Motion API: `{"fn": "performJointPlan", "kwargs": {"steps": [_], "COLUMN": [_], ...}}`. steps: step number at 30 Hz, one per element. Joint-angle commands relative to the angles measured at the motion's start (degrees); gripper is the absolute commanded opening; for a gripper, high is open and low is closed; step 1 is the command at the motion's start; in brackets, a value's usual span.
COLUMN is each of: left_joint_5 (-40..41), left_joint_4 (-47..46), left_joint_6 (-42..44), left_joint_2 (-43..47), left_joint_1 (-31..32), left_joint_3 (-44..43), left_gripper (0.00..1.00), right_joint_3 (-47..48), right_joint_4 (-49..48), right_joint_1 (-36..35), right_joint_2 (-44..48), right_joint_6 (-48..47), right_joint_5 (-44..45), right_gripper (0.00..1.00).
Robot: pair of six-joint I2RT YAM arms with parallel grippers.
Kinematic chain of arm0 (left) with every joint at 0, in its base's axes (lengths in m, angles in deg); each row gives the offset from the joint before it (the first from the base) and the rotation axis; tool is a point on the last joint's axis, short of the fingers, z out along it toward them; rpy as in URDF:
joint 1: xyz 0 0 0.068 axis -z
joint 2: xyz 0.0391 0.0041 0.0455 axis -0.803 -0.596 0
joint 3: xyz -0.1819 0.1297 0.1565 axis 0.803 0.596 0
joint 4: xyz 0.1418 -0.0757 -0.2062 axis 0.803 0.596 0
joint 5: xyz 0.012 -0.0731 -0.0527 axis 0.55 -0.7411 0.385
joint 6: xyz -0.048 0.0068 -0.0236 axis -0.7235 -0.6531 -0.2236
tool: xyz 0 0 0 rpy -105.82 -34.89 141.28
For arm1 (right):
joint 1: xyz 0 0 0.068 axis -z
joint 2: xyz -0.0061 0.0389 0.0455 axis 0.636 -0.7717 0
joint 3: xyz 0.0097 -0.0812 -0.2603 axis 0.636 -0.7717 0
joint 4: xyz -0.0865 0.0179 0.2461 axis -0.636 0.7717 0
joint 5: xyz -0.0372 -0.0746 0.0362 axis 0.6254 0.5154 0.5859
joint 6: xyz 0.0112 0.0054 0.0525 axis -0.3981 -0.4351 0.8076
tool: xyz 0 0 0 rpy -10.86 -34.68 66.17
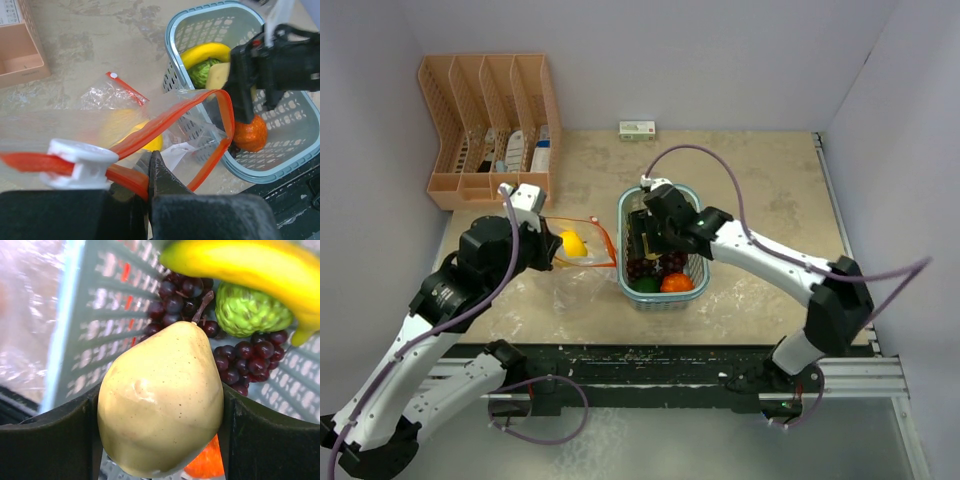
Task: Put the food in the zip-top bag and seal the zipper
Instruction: Pick up the fake fruit from the bin, then place the fake fruit in the zipper food storage bag.
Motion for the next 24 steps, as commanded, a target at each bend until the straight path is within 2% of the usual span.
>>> {"fn": "performJointPlan", "kwargs": {"steps": [1, 3, 7, 13, 18, 24], "left_joint_5": [-0.18, -0.47, -1.42, -4.11, -6.04, -8.46], "left_joint_4": [-3.15, -3.83, -5.35, -8.21, -9.45, -9.38], "left_joint_6": [-0.47, -0.45, -0.74, -2.28, -3.11, -3.71], "left_joint_2": [-1.16, -2.11, -4.68, -8.63, -10.15, -9.95], "left_joint_1": [-0.25, -0.21, -0.25, -0.27, -0.26, -0.32], "left_joint_3": [-2.87, -2.81, -2.29, -2.84, -3.6, -3.97], "left_gripper": [0.0, 0.0, 0.0, 0.0, 0.0, 0.0], "right_joint_3": [2.89, 1.73, -1.42, -2.58, -2.01, -0.31], "right_joint_4": [0.16, -3.85, -12.79, -21.74, -28.03, -29.97], "right_joint_1": [-0.13, -0.12, -0.11, -0.64, -3.07, -3.45], "right_joint_2": [10.88, 16.48, 24.54, 25.64, 19.62, 12.12], "right_joint_6": [-2.4, -5.62, -9.25, -9.13, -7.99, -6.79], "right_joint_5": [-0.89, -4.66, -19.71, -33.53, -34.9, -30.98], "right_gripper": [0.43, 0.43, 0.42, 0.41, 0.41, 0.41]}}
